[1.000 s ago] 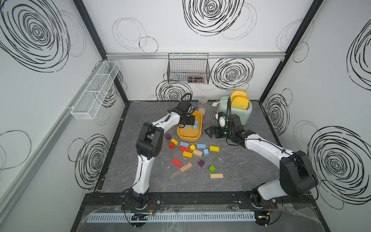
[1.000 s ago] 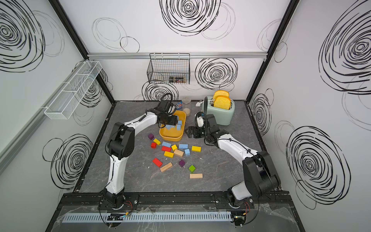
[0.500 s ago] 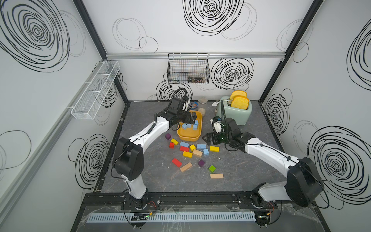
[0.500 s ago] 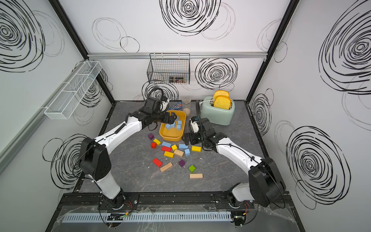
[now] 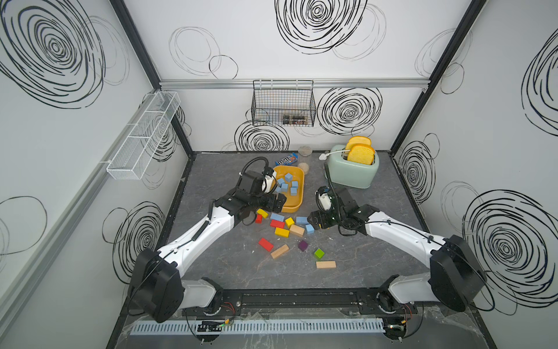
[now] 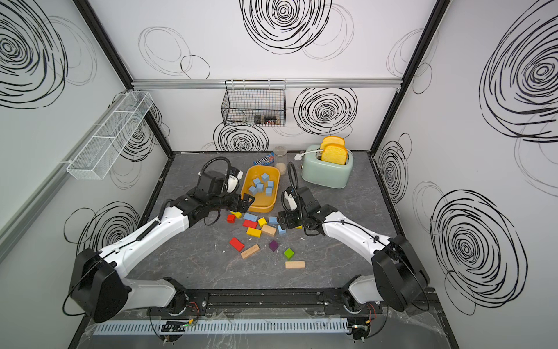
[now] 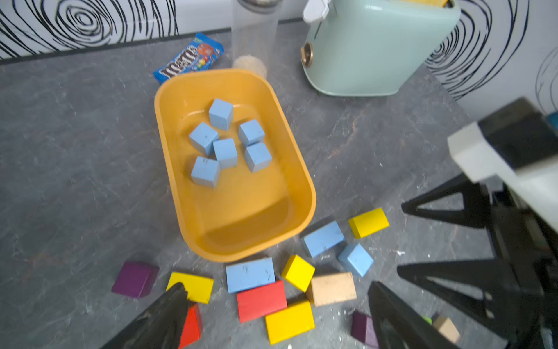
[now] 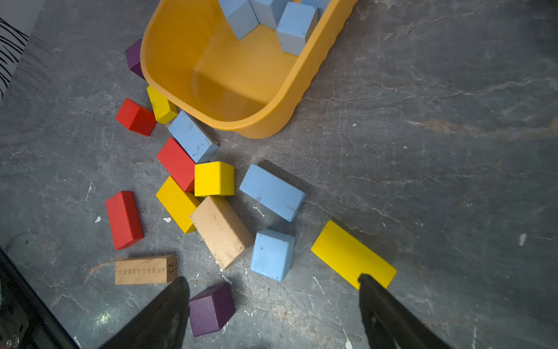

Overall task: Pick out the blue building blocks
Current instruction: Pick up the building block from the center of the board.

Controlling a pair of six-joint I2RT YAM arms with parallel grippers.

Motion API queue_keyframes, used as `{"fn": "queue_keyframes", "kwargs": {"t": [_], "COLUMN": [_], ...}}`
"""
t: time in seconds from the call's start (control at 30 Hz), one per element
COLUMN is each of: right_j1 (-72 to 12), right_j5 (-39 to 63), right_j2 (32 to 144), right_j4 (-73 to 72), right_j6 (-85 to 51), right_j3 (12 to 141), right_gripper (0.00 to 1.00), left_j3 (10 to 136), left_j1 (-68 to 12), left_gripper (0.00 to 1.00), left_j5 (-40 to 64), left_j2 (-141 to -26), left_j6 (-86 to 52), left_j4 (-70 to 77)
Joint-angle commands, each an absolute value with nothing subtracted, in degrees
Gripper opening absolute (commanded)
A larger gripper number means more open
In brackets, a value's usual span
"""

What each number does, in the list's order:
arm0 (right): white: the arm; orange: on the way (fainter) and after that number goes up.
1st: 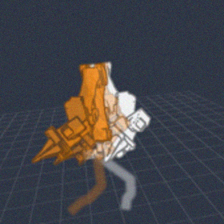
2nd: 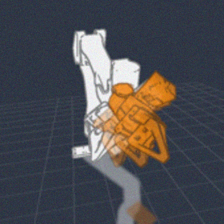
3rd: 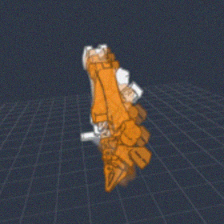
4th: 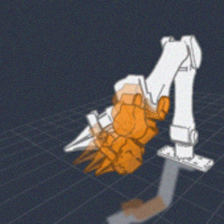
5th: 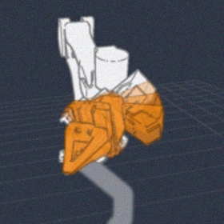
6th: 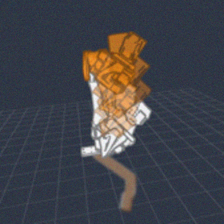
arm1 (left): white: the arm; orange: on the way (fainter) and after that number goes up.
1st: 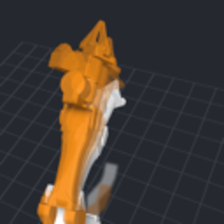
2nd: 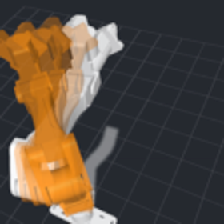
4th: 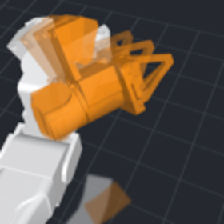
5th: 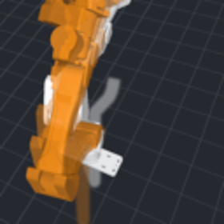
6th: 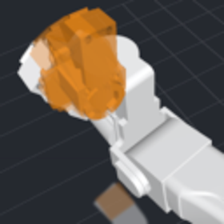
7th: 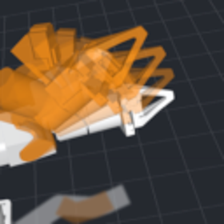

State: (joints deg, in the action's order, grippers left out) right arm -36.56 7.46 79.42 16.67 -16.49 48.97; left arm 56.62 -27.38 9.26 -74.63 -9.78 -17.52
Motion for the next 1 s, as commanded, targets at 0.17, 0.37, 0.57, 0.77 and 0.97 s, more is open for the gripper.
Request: {"fn": "queue_keyframes", "kwargs": {"t": [0.17, 0.37, 0.57, 0.77, 0.97], "right_j1": [-37.7, -38.67, -39.46, -40.26, -40.58], "right_j5": [7.31, 6.97, 6.19, 5.27, 4.57], "right_j2": [84.29, 86.05, 89.57, 91.82, 94.29], "right_j4": [21.36, 21.12, 20.97, 20.79, 21.08], "right_j6": [-16.67, -17.18, -17.17, -17.12, -17.31], "right_j3": [49.41, 49.7, 50.79, 52.1, 53.21], "right_gripper": [0.8, 0.78, 0.73, 0.68, 0.59], "left_j3": [48.02, 43.93, 42.02, 41.88, 41.92], "left_j1": [-27.18, -27.01, -25.45, -22.94, -22.01], "left_gripper": [0.96, 0.96, 0.96, 0.96, 0.96], "left_j5": [13.69, 13.64, 12.91, 13.8, 13.97], "left_j2": [-67.35, -64.77, -64.35, -64.8, -65.01], "left_j6": [-7.15, -7.13, -7.49, -7.47, -7.73], "left_j4": [-14.78, -14.84, -13.11, -11.96, -12.04]}}
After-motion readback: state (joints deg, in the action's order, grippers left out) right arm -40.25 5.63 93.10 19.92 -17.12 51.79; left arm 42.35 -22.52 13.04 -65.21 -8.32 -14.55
